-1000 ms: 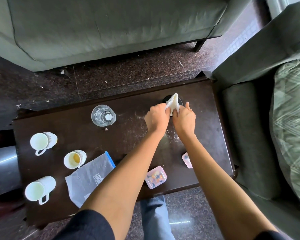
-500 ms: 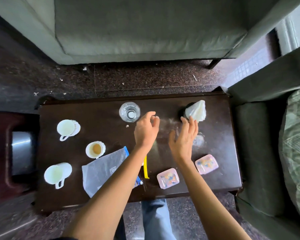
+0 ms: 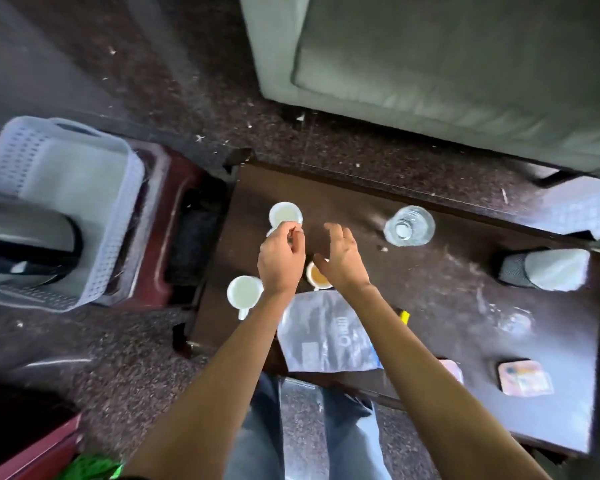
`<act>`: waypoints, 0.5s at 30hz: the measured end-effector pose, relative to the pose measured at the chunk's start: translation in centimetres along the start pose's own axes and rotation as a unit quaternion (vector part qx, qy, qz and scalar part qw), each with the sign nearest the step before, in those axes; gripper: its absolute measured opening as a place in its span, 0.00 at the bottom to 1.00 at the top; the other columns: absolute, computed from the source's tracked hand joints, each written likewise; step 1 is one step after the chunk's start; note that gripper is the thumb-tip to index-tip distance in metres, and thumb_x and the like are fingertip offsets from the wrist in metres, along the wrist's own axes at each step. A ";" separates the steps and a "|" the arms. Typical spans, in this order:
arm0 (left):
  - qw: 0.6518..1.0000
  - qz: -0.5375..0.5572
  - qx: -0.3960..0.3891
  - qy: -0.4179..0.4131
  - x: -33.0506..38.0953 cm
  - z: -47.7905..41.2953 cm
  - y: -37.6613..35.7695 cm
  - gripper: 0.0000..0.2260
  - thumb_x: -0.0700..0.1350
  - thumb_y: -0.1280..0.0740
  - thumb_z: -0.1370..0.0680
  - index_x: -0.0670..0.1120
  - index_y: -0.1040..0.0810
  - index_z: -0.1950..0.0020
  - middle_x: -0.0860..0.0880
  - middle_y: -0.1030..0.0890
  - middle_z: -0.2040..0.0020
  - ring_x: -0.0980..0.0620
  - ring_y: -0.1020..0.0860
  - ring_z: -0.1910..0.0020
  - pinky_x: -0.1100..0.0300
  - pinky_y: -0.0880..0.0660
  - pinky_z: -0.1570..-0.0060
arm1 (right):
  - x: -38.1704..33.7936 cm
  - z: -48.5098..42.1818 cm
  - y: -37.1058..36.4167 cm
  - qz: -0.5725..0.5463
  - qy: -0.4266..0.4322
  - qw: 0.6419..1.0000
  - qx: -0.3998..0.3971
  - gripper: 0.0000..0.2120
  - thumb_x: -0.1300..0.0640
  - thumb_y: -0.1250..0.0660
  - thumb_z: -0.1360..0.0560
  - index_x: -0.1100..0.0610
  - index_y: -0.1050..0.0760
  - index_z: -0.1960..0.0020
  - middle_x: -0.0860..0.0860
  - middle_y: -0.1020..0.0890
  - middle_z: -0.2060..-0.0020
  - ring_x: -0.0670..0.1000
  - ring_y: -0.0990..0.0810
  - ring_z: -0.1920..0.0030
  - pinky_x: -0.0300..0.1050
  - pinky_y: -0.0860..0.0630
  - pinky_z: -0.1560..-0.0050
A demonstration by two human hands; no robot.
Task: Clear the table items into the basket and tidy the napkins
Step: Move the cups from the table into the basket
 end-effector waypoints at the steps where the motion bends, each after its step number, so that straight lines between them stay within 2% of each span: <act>1: 1.000 -0.007 0.007 -0.004 -1.2 -0.5 1.4 0.08 0.43 0.35 0.22 0.45 0.19 0.46 0.47 0.15 0.53 0.48 0.18 0.56 0.56 0.21 0.57 | -1.2 -0.8 -1.2 0.017 0.001 1.000 -0.011 0.31 0.62 0.31 0.28 0.63 0.39 0.28 0.60 0.33 0.32 0.60 0.35 0.32 0.50 0.38 0.31; 5: 0.998 0.009 0.030 0.045 -6.7 -2.4 5.8 0.07 0.44 0.36 0.23 0.47 0.19 0.49 0.49 0.16 0.55 0.49 0.18 0.58 0.56 0.21 0.59 | -4.2 -3.4 -4.2 0.068 -0.015 0.998 -0.003 0.36 0.60 0.28 0.30 0.63 0.42 0.27 0.61 0.37 0.30 0.62 0.37 0.31 0.50 0.42 0.29; 9: 0.993 0.021 0.001 0.115 -11.9 -3.3 8.6 0.08 0.46 0.38 0.22 0.49 0.21 0.46 0.50 0.16 0.51 0.51 0.18 0.56 0.53 0.21 0.55 | -6.2 -5.3 -6.0 0.121 -0.008 0.992 0.037 0.42 0.59 0.26 0.32 0.60 0.44 0.24 0.64 0.43 0.26 0.65 0.42 0.27 0.53 0.44 0.27; 13: 0.991 0.006 0.000 0.135 -15.0 -3.9 10.9 0.09 0.46 0.38 0.21 0.49 0.21 0.44 0.49 0.17 0.48 0.50 0.18 0.56 0.55 0.21 0.55 | -6.5 -7.4 -7.5 0.173 -0.038 0.984 0.012 0.43 0.59 0.26 0.30 0.51 0.47 0.22 0.64 0.48 0.25 0.67 0.43 0.28 0.58 0.39 0.30; 15: 0.990 0.008 0.002 0.142 -16.0 -4.1 11.7 0.09 0.47 0.38 0.21 0.48 0.21 0.44 0.49 0.17 0.47 0.50 0.18 0.57 0.55 0.21 0.54 | -6.4 -8.2 -8.2 0.186 -0.050 0.981 -0.005 0.41 0.61 0.27 0.29 0.49 0.45 0.23 0.63 0.48 0.25 0.67 0.40 0.31 0.60 0.35 0.32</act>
Point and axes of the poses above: each hand's wrist, its own z-axis away from the middle knuckle, its own y-axis out of the back of the hand, x = y × z, the point moved 8 cm from there along -z, towards the middle knuckle
